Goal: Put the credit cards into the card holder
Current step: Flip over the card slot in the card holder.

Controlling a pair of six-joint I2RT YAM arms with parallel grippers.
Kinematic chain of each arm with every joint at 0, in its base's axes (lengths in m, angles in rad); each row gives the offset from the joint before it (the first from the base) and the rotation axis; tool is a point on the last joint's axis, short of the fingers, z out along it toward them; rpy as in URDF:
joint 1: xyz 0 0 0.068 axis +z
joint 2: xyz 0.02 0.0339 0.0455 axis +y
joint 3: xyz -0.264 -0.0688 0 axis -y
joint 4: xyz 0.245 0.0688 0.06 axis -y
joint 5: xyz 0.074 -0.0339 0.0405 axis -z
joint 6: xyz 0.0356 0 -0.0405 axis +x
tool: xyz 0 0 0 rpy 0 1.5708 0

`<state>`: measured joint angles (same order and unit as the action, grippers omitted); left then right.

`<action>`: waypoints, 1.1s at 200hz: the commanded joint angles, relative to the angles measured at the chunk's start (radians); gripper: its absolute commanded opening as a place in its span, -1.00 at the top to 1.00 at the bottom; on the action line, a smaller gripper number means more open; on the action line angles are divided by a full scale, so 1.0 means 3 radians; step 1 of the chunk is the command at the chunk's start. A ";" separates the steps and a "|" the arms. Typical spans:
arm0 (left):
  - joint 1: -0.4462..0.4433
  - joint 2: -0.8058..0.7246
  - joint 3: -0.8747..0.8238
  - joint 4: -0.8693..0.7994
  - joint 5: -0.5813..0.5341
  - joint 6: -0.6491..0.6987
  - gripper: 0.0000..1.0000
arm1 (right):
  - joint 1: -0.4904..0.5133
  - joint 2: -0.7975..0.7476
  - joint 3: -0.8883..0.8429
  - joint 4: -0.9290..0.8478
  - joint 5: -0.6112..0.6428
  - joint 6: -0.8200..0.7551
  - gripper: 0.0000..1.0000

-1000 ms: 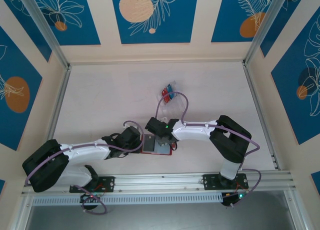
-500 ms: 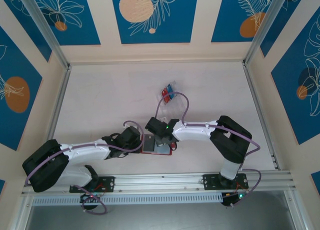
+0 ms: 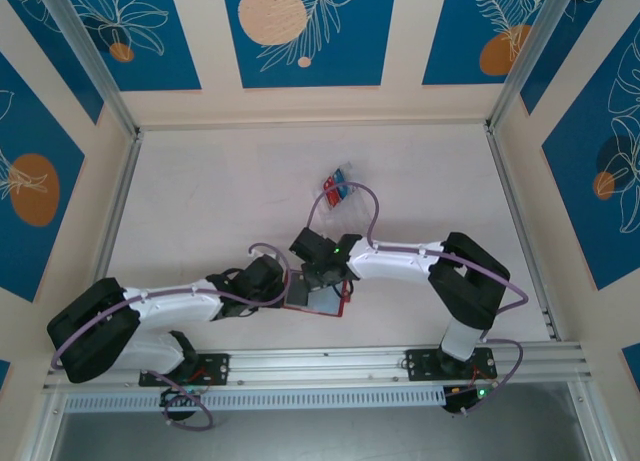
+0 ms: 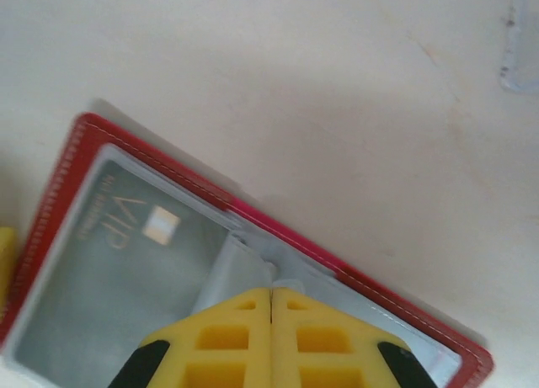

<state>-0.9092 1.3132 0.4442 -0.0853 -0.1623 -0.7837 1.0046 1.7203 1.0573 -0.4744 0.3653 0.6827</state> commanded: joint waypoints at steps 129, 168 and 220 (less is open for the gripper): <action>-0.0139 0.0147 -0.0131 0.0168 0.0145 -0.0133 0.59 | -0.0270 0.0248 0.0137 0.0927 -0.1313 0.0215 0.43; -0.0144 -0.0120 -0.0155 -0.0079 0.0000 -0.0195 0.47 | -0.0311 0.0287 0.0116 0.1105 -0.1575 0.0250 0.38; -0.0139 -0.1068 -0.0204 -0.0933 -0.0374 -0.0241 0.22 | -0.0327 0.0191 0.0317 0.1101 -0.1755 0.0148 0.32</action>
<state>-0.9413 1.0813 0.3813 -0.2031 -0.2153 -0.8436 0.9115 1.7905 1.0931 -0.1497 -0.1051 0.7502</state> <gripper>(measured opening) 0.377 0.331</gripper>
